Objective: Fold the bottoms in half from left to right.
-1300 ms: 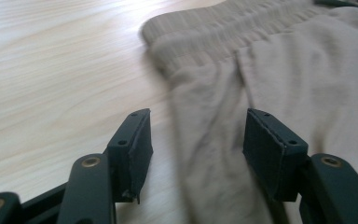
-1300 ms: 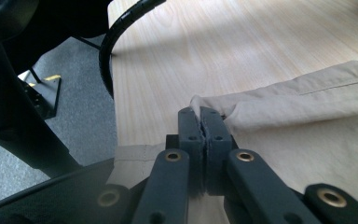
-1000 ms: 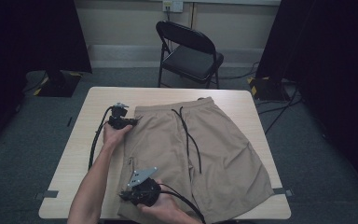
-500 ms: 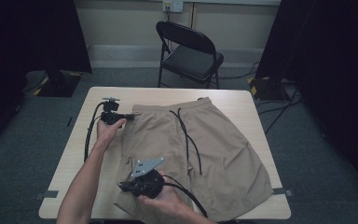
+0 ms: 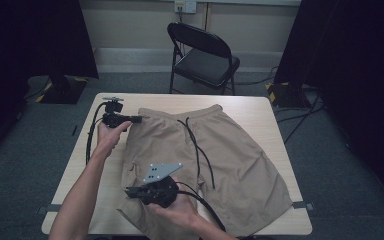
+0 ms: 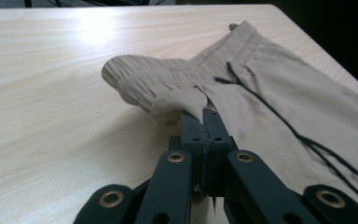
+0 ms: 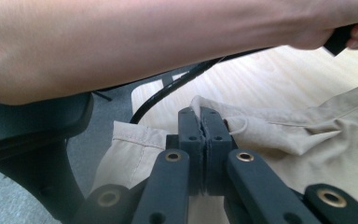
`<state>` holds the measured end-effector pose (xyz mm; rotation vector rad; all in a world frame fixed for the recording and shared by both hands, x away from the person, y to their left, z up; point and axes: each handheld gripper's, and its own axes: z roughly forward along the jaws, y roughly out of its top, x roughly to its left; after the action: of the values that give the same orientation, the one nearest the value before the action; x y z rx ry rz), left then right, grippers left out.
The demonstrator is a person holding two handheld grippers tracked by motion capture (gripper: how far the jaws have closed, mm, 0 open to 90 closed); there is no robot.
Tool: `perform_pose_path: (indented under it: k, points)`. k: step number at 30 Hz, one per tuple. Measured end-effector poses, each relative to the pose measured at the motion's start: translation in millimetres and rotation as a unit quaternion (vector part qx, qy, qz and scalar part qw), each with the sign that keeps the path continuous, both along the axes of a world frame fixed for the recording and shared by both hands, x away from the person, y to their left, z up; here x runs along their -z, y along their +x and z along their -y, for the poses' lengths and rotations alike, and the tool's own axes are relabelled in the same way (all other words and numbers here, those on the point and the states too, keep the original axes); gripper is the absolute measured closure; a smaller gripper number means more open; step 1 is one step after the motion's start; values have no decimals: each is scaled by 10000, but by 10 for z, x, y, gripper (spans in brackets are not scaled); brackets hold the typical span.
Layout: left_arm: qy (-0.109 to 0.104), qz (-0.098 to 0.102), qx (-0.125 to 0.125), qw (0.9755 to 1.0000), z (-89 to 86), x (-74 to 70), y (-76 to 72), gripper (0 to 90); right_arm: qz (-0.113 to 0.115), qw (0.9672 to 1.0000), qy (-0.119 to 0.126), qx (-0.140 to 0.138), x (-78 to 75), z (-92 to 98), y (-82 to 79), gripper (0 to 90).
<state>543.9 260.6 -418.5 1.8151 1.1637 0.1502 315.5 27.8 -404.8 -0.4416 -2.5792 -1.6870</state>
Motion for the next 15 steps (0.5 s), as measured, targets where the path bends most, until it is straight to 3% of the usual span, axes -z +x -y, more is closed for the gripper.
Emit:
perform_pose_path:
  k: [2,3,4,5,6,7,10,13,15]
  points:
    - [-59,39,-11,10000,-11,-74,-17,900,43,10000,48,11,-57,15,2,889]
    - [33,82,20,10000,-9,-168,-31,900,100,9999,69,8,-107,24,3,889]
    - [33,82,20,10000,-9,-168,-31,900,100,9999,69,8,-107,24,3,889]
    - [-45,115,-42,9999,-19,-267,-40,900,136,9999,98,-4,-155,26,-1,889]
    - [-45,115,-42,9999,-19,-267,-40,900,136,9999,98,-4,-155,26,-1,889]
    - [-39,174,-49,9998,-29,-361,-48,900,184,9997,132,-8,-205,25,-9,889]
    - [-64,233,-74,9997,-42,-439,-59,900,216,9996,179,-20,-253,22,-16,889]
    - [-123,299,-99,9994,-80,-526,-81,900,111,9994,327,-32,-317,12,-15,889]
    - [-91,351,-141,9992,-123,-612,-103,900,191,9991,375,-62,-380,-11,-35,889]
